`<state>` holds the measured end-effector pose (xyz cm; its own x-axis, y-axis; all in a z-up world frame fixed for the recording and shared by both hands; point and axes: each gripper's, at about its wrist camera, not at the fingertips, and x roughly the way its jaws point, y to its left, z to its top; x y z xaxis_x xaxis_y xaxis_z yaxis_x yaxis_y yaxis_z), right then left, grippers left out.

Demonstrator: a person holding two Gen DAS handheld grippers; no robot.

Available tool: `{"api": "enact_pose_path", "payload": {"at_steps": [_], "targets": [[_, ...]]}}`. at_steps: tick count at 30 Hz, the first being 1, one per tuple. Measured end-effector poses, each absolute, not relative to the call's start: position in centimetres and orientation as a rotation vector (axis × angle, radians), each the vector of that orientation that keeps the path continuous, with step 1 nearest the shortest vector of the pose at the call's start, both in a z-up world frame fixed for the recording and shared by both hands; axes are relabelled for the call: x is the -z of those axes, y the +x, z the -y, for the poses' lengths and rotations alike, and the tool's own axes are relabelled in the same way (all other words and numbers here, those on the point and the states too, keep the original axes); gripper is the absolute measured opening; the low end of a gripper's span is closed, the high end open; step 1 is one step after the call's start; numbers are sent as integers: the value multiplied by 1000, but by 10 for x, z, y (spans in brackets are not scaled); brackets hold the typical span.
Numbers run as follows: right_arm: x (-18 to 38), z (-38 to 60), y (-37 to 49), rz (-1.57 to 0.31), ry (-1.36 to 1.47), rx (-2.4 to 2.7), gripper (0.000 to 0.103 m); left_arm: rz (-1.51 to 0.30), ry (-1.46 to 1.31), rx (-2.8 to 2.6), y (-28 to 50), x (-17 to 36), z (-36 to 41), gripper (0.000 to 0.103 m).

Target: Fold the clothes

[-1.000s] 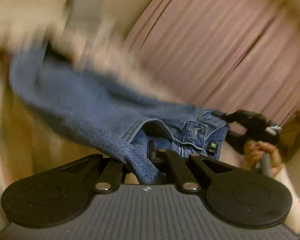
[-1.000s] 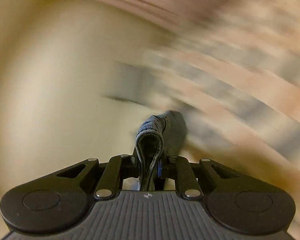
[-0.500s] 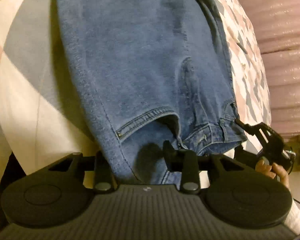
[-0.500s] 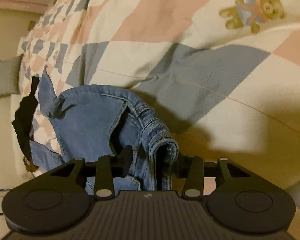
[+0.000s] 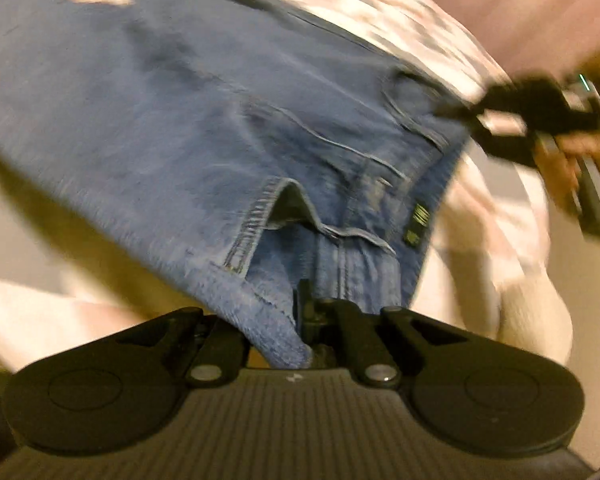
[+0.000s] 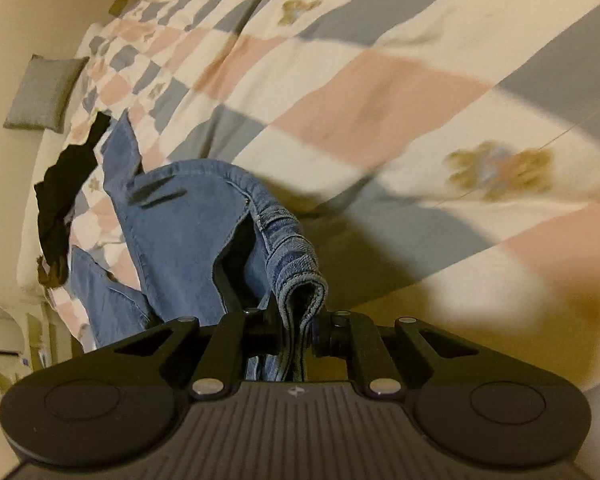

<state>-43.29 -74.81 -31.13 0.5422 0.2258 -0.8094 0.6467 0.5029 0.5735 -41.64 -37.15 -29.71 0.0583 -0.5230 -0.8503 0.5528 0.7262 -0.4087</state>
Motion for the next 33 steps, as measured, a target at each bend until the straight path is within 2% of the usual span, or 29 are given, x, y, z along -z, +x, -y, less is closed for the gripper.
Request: {"api": "enact_pose_path", "payload": {"at_steps": [5,10,11,12,14,17,18,20,21,22,24,26,31,33], "targets": [[307,785,-491,-1045,998,433,11,-1278,146,1048,-474,304,427,2],[331,800,-530,-1049,1014,539,12,-1351,191,1135,-510,329,458,3],[341,799,-531,-1063,1030,575,17,-1378,243,1112,-511,340,465,3],[350,798,-531,-1081,1047,619,31,-1431,265,1087,-508,349,470,4],[354,792,-531,-1108,1040,730,50,-1498,239,1096,-497,347,473,6],[343,779,-532,-1103,1003,814,88,-1508,217,1218,-479,316,470,16],[337,773,-534,-1100,986,833,86,-1521,227,1246,-474,306,470,25],[325,761,-538,-1089,964,859,86,-1556,255,1272,-467,297,471,35],[319,755,-541,-1078,967,870,86,-1585,248,1286,-463,297,470,60],[312,749,-546,-1060,978,882,86,-1652,207,1284,-459,298,467,71],[299,735,-555,-1011,1022,886,87,-1756,128,1291,-450,293,461,71],[285,720,-563,-976,1049,883,87,-1673,144,1327,-431,269,456,66],[264,665,-576,-969,992,865,82,-1299,206,1171,-337,220,389,66],[259,637,-576,-990,943,873,81,-1165,348,1028,-296,219,350,62]]}}
